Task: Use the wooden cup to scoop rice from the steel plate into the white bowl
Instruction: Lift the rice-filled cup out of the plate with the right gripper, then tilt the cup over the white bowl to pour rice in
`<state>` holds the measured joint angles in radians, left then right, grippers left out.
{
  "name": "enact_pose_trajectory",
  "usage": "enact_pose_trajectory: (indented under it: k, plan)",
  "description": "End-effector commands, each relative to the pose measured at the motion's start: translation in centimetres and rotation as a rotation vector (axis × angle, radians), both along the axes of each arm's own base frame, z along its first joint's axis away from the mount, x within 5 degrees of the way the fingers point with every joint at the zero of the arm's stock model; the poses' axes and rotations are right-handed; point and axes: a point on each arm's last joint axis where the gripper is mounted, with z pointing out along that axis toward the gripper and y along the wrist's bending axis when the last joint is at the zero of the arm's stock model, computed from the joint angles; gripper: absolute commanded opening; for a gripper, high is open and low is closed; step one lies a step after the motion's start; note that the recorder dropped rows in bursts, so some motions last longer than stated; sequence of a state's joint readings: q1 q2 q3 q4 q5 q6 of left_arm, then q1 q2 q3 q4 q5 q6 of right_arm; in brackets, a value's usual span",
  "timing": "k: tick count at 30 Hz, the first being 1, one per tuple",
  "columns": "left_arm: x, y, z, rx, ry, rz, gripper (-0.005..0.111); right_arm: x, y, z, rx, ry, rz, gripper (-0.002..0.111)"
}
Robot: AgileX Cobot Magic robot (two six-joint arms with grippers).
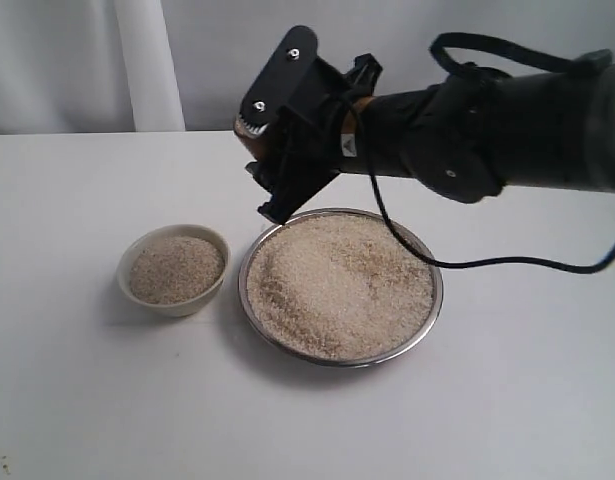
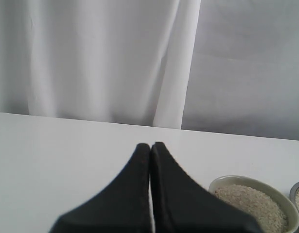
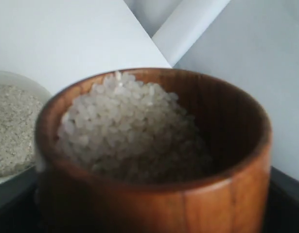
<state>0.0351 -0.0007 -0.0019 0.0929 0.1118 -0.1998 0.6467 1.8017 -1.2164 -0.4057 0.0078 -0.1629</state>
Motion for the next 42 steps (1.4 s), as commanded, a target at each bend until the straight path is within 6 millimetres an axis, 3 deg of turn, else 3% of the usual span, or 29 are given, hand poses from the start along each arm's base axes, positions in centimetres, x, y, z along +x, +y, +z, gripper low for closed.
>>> enact_pose_trajectory:
  k: [1, 9, 16, 21, 42]
  plan:
    - [0.0, 0.0, 0.0, -0.01, -0.001, -0.005, 0.0, 1.1, 3.4, -0.7, -0.048, 0.01, 0.035, 0.0]
    - [0.0, 0.0, 0.0, -0.01, -0.001, -0.005, 0.0, 2.4, 9.2, -3.5, -0.214, 0.01, 0.103, 0.0]
    - [0.0, 0.0, 0.0, -0.01, -0.001, -0.005, 0.0, 2.4, 11.7, -6.4, -0.4, -0.018, 0.149, 0.0]
    - [0.0, 0.0, 0.0, -0.01, -0.001, -0.005, 0.0, 1.9, 12.2, -7.2, -0.491, -0.059, 0.184, 0.0]
    - [0.0, 0.0, 0.0, -0.01, -0.001, -0.005, 0.0, 1.7, 12.2, -7.5, -0.855, -0.28, 0.253, 0.0]
